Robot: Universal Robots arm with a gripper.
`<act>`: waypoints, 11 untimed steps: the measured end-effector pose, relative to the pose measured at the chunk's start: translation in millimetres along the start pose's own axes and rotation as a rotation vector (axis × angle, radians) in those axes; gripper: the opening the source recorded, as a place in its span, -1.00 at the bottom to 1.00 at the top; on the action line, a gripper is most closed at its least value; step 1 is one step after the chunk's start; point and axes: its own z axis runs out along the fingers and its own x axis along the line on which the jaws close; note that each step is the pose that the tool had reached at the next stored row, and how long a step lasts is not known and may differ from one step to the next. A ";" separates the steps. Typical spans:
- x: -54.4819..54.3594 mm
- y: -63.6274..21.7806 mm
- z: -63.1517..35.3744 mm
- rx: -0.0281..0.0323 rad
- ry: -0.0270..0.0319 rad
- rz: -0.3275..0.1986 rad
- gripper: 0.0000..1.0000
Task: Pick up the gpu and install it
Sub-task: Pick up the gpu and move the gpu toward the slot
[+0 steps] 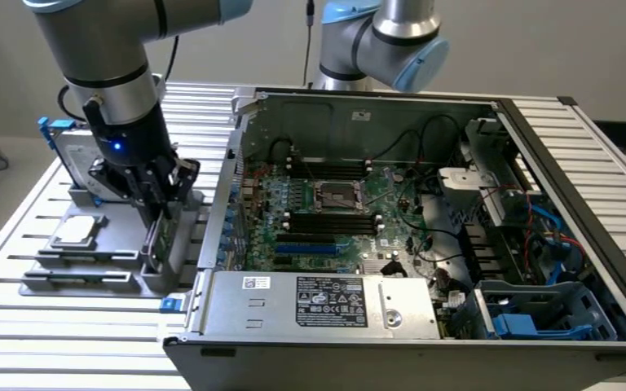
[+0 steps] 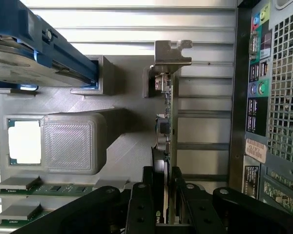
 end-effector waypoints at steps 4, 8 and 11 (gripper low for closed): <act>0.3 0.2 -11.0 -0.0070 0.0000 0.000 -0.47; 0.6 0.5 -26.3 -0.0102 -0.0001 0.000 -0.47; 0.9 0.7 -39.5 -0.0111 -0.0001 0.000 -0.47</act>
